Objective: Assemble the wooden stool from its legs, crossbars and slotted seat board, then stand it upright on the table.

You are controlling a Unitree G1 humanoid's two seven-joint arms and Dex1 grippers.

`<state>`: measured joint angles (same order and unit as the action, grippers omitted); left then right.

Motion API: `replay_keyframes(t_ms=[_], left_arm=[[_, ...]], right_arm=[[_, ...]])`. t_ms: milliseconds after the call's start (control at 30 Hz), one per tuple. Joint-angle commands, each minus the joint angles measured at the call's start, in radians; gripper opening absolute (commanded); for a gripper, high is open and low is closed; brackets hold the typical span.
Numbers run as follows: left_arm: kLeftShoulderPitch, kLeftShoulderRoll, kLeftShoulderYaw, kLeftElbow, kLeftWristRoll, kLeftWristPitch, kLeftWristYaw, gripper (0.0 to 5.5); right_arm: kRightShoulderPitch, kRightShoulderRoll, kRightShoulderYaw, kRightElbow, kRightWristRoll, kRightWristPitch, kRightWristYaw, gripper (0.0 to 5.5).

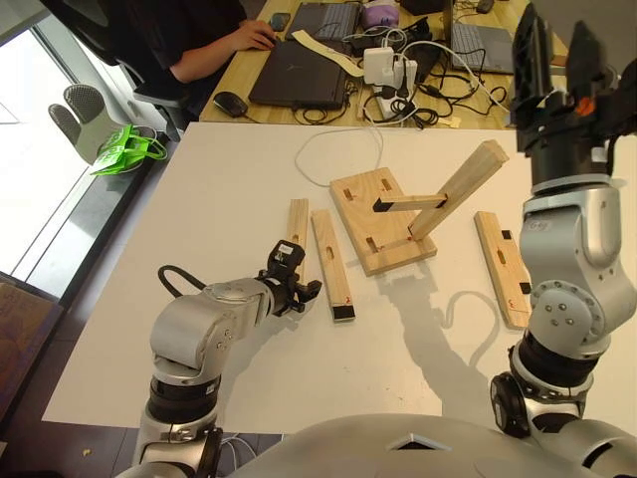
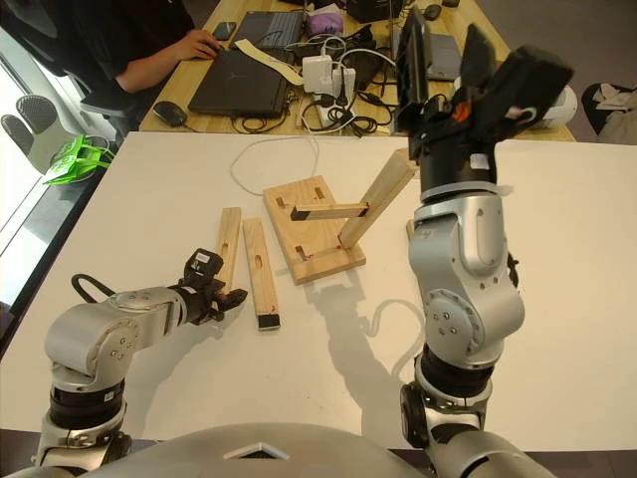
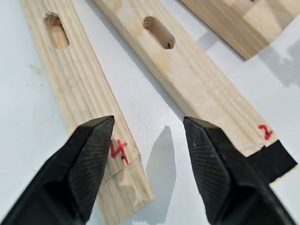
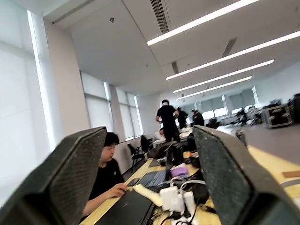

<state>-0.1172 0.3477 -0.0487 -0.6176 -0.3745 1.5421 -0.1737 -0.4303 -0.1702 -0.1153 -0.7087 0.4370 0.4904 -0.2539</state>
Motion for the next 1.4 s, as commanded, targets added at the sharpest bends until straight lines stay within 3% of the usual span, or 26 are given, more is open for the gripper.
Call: replay_keyframes(t_ms=[33, 167, 300, 467, 600, 900, 1000, 1400], left_arm=[[-0.007, -0.111, 0.057, -0.037, 0.019, 0.055, 0.037, 2.73], [0.018, -0.293, 0.112, -0.114, 0.016, 0.072, 0.089, 2.73], [-0.007, -0.392, 0.179, -0.168, 0.058, 0.071, 0.153, 2.73], [-0.049, -0.532, 0.279, -0.245, 0.126, 0.069, 0.231, 2.73], [-0.08, -0.598, 0.317, -0.264, 0.146, 0.053, 0.265, 2.73], [-0.113, -0.593, 0.291, -0.235, 0.134, 0.041, 0.277, 2.73], [-0.117, -0.584, 0.284, -0.214, 0.125, 0.041, 0.267, 2.73], [-0.161, -0.572, 0.255, -0.156, 0.115, 0.049, 0.25, 2.73]], right_arm=[[0.077, -0.098, -0.124, 0.032, -0.075, 0.033, 0.02, 3.4], [0.319, -0.135, -0.225, -0.009, -0.104, 0.163, 0.043, 3.4], [0.725, -0.162, -0.258, -0.123, -0.031, 0.363, 0.182, 3.4], [1.062, -0.29, -0.372, -0.161, 0.028, 0.409, 0.453, 3.4], [1.217, -0.331, -0.39, -0.096, 0.0, 0.36, 0.586, 3.4], [1.208, -0.218, -0.296, 0.086, 0.062, 0.258, 0.704, 3.4], [1.221, -0.202, -0.247, 0.166, -0.002, 0.173, 0.711, 3.4], [0.965, -0.186, -0.126, 0.496, -0.113, -0.056, 0.696, 3.4]])
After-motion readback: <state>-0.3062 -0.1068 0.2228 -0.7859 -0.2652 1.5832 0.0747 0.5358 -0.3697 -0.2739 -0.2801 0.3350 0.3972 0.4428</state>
